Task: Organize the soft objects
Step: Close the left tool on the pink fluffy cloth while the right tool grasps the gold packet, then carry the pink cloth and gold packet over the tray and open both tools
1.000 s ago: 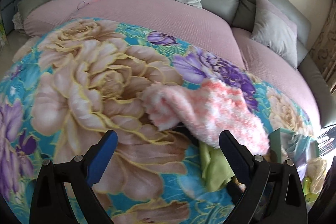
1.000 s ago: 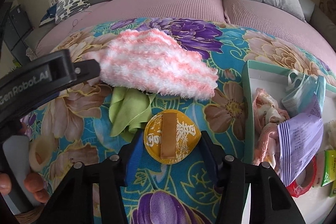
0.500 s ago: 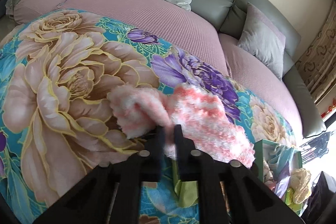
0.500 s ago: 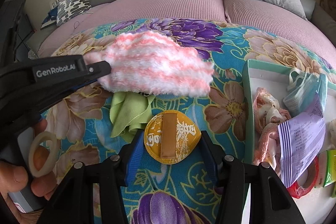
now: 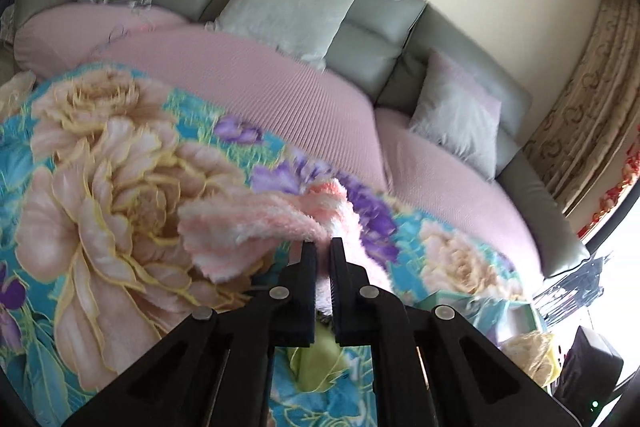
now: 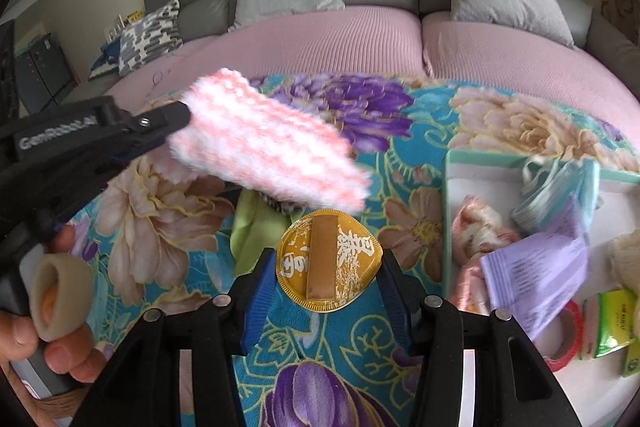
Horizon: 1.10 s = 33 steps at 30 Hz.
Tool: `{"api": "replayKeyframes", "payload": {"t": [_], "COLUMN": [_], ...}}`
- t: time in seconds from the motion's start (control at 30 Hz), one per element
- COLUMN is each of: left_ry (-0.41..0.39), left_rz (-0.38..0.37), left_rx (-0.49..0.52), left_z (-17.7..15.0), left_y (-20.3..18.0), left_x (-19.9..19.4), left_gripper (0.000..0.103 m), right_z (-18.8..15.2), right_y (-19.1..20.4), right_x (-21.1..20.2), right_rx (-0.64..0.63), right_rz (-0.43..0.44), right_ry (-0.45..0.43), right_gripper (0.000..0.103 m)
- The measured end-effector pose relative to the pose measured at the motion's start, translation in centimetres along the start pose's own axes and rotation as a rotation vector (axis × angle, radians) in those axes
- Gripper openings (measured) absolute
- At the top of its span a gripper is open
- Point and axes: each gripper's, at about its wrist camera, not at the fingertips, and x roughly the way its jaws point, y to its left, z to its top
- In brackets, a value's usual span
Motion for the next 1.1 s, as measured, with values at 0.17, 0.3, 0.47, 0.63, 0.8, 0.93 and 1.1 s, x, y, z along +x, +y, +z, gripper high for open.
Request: {"api": "replayKeyframes", "payload": {"t": [0.17, 0.3, 0.47, 0.63, 0.8, 0.93, 1.1], "left_ry": [-0.109, -0.17, -0.218, -0.238, -0.23, -0.232, -0.236], "left_rz": [-0.04, -0.066, -0.098, -0.139, -0.174, -0.197, -0.201], "left_rx": [0.048, 0.085, 0.129, 0.178, 0.228, 0.255, 0.286], "left_z": [1.1, 1.6, 1.6, 1.2, 0.6, 0.0, -0.6], "left_y": [-1.5, -2.6, -4.2, -6.3, -8.6, -10.1, -11.3], "left_x": [-3.4, -5.5, -7.5, -8.4, -8.2, -8.3, -8.3], "left_gripper": [0.006, 0.006, 0.006, 0.006, 0.006, 0.006, 0.006], "right_z": [0.3, 0.6, 0.8, 0.6, 0.1, -0.4, -1.1], "right_y": [-0.6, -1.3, -2.7, -4.5, -6.7, -8.5, -10.3], "right_x": [-2.6, -4.3, -6.4, -8.0, -9.0, -9.6, -9.5], "right_rx": [0.016, 0.039, 0.067, 0.103, 0.153, 0.189, 0.232], "right_rz": [-0.002, -0.015, -0.034, -0.06, -0.084, -0.102, -0.121], "right_ry": [-0.062, -0.105, -0.155, -0.187, -0.197, -0.202, -0.176], "right_gripper": [0.053, 0.053, 0.053, 0.053, 0.053, 0.053, 0.053]}}
